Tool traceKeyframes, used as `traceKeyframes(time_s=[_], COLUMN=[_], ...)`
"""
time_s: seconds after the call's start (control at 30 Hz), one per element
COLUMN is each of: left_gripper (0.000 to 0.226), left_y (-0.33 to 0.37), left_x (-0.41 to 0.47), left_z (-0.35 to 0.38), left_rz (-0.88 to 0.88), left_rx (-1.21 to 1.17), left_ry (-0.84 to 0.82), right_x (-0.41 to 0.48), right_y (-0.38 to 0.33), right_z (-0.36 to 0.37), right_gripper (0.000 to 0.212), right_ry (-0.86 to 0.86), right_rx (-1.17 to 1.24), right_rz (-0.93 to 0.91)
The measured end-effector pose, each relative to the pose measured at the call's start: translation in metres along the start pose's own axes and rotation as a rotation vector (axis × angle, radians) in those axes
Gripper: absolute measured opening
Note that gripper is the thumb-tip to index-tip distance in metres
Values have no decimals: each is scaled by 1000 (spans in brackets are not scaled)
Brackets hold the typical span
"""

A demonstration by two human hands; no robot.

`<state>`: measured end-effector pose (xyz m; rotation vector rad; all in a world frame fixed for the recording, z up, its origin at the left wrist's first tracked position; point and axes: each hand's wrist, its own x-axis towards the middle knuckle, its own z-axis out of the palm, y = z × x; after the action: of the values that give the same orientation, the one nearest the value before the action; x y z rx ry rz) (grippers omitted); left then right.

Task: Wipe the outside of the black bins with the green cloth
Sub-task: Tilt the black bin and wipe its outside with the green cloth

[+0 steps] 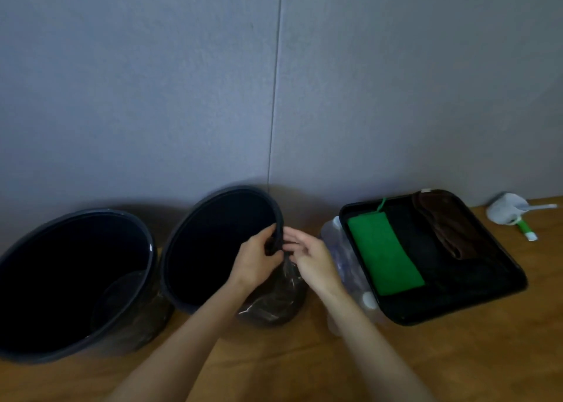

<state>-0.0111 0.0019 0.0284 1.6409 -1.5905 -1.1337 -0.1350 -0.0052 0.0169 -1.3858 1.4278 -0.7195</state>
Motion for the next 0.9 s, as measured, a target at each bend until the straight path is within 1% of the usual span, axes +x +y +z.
traceKeyframes(time_s=[0.03,0.07,0.1,0.17,0.23,0.27,0.3,0.37,0.4,0.47,0.63,0.73,0.83,0.9], left_gripper=[53,52,52,53,52,52,53,53,54,54,53,55,56,56], left_y=[2,3,4,3,1,1,1,1,0,1,2,1,0,-2], left_x=[-4,-8,-11,-15,-18,-19,-20,-19,-20,-21,-16,-10,-5,-2], left_z=[-4,-8,-12,-20,-25,-27,-29,-31,-31,-30,-32,-34,-33,-33], left_rz=[17,18,8,-20,-44,-51,-61,-74,-83,-100,-127,-152,-174,-169], left_rx=[-2,-16,-33,-45,-53,-56,-56,-44,-39,-39,-35,-46,-61,-62], left_ry=[27,50,66,79,89,90,85,74,70,68,56,38,35,38], right_x=[0,-1,0,2,2,0,-1,-2,-1,2,8,13,16,17], right_y=[0,3,7,24,48,60,71,87,92,97,100,98,101,102], right_z=[-4,-12,-23,-52,-86,-100,-112,-123,-125,-125,-124,-128,-127,-124], right_gripper=[49,50,49,45,41,41,42,46,49,56,65,69,66,62], right_ry=[-25,-11,50,265,417,435,406,286,227,175,193,197,250,296], right_rx=[-47,-96,-138,-256,-461,-576,-679,-804,-825,-853,-944,-920,-861,-906], right_rz=[-27,-43,-62,-90,-41,19,93,217,257,287,308,317,285,264])
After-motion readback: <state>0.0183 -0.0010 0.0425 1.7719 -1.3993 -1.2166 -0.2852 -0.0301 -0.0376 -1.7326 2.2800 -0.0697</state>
